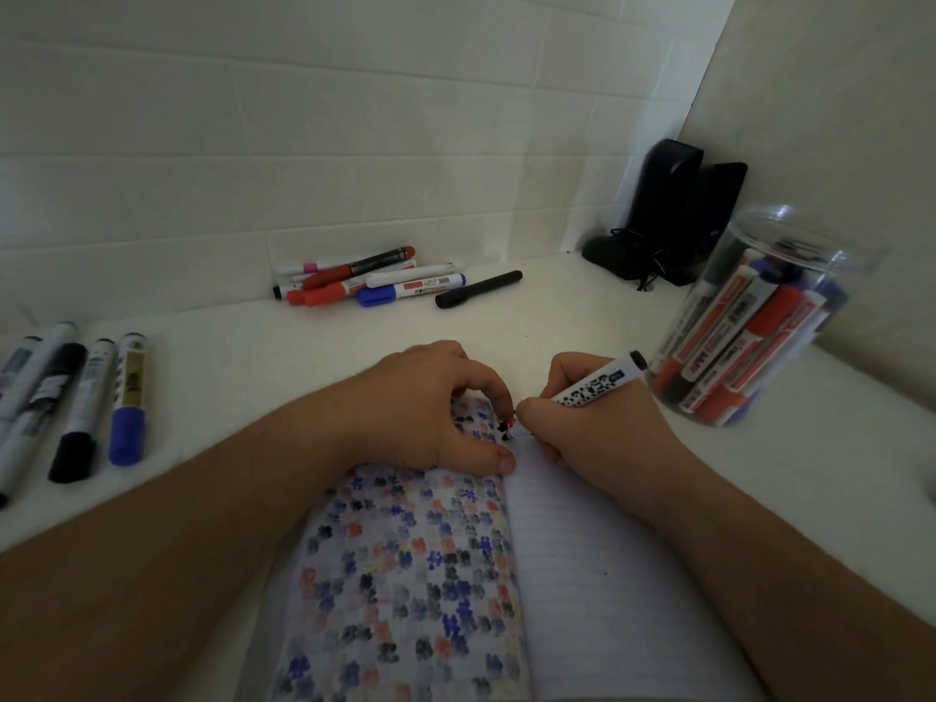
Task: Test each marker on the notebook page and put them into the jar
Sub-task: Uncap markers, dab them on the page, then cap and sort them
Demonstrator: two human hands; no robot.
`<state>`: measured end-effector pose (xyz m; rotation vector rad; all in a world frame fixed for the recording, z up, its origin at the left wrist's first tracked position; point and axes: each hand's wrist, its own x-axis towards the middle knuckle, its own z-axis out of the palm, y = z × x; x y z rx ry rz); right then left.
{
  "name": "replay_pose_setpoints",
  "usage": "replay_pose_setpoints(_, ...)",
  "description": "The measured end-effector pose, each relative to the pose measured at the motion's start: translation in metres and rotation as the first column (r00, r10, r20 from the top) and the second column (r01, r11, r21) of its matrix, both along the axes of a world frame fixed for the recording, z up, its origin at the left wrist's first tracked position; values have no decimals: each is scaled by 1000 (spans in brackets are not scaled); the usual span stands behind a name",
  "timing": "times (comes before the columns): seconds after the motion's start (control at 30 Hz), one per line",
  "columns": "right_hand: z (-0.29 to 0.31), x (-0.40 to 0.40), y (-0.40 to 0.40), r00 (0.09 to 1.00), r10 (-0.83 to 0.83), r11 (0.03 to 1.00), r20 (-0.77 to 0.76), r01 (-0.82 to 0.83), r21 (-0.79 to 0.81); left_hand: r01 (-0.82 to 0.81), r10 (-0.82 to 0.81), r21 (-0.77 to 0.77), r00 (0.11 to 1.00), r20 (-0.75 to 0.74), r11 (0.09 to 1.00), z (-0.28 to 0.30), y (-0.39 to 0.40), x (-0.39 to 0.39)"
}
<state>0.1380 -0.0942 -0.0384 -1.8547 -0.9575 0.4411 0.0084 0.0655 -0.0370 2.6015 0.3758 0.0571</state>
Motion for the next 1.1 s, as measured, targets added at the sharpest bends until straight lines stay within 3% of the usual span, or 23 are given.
replay_pose_setpoints(0.6,-2,5,1,1000,-6,998,-26,7,56,2,-2,5,1000,15,1000,3,-3,-5)
replay_pose_setpoints(0.8,11,8,-9,913,202,934,-355,-70,351,-110,137,-143,971,196,984,4,0,-8)
replay_pose_setpoints(1.1,16,12,-13,785,249,918,-567,-5,397,-76,121,-171,956,268,982,9,-6,-9)
